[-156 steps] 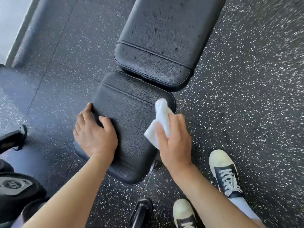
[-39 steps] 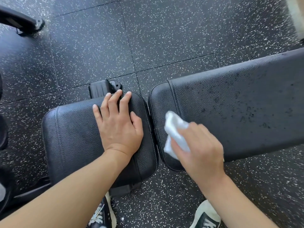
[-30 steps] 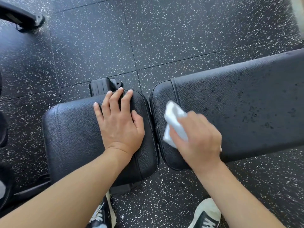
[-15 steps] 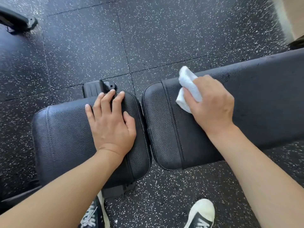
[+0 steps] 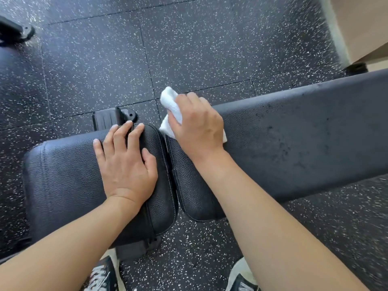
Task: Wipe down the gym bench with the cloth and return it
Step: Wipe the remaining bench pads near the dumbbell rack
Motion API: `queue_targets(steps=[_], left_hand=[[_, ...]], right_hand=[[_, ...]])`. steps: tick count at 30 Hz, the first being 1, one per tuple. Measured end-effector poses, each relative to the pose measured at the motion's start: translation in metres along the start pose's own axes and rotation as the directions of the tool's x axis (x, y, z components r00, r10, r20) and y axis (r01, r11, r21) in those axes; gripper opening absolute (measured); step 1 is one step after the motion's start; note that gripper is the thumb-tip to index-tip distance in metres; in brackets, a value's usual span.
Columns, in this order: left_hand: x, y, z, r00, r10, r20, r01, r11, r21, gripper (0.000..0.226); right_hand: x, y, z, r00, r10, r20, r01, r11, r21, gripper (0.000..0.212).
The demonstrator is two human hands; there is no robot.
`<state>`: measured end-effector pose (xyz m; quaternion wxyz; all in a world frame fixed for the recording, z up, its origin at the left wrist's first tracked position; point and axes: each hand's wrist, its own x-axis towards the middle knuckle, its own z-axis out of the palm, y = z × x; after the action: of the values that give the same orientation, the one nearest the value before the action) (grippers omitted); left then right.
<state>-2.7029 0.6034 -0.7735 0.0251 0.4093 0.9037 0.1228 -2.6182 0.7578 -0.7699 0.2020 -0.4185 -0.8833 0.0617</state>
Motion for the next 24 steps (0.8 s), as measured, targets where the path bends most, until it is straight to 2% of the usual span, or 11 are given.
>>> queue_targets(steps=[3,5,7,9,11,12,15,19,24], left_hand=[[0.0,0.0,-0.001,1.0,-0.001,-0.005,0.001,1.0,-0.01,0.058],[0.0,-0.001,0.0,1.0,0.005,-0.012,-0.005,1.0,-0.004,0.058],[-0.001,-0.002,0.0,1.0,0.008,-0.017,-0.008,1.0,-0.003,0.058],[-0.001,-0.003,0.001,1.0,0.005,-0.02,-0.005,1.0,-0.004,0.058],[0.0,-0.003,0.0,1.0,0.001,-0.016,-0.001,1.0,-0.009,0.058],[0.0,-0.002,0.0,1.0,0.0,-0.012,-0.001,1.0,-0.014,0.058],[0.0,-0.002,0.0,1.0,-0.004,-0.001,0.004,1.0,-0.02,0.058],[0.0,-0.003,0.001,1.0,-0.003,-0.008,0.003,0.999,-0.033,0.058],[-0.002,-0.002,-0.002,1.0,0.001,-0.005,-0.001,0.999,-0.046,0.057]], right_hand=[[-0.042,0.033,-0.028,0.99,-0.138,0.005,0.138,0.99,0.031,0.019],[-0.082,0.071,-0.052,0.984,-0.178,0.019,0.178,0.984,0.018,0.015],[-0.117,0.111,-0.079,0.996,-0.078,0.03,0.078,0.997,0.004,0.01],[-0.135,0.132,-0.097,0.994,0.106,0.029,-0.106,0.994,-0.003,0.014],[-0.14,0.123,-0.096,0.963,0.265,0.046,-0.264,0.964,-0.02,0.017],[-0.138,0.109,-0.089,0.957,0.286,0.057,-0.285,0.958,-0.031,0.018],[-0.117,0.047,-0.052,0.993,0.098,0.059,-0.095,0.994,-0.05,0.018],[-0.075,-0.01,-0.018,0.999,-0.005,0.037,0.006,1.0,-0.017,0.02],[-0.087,0.009,-0.038,0.993,-0.099,0.068,0.097,0.995,0.021,0.019]])
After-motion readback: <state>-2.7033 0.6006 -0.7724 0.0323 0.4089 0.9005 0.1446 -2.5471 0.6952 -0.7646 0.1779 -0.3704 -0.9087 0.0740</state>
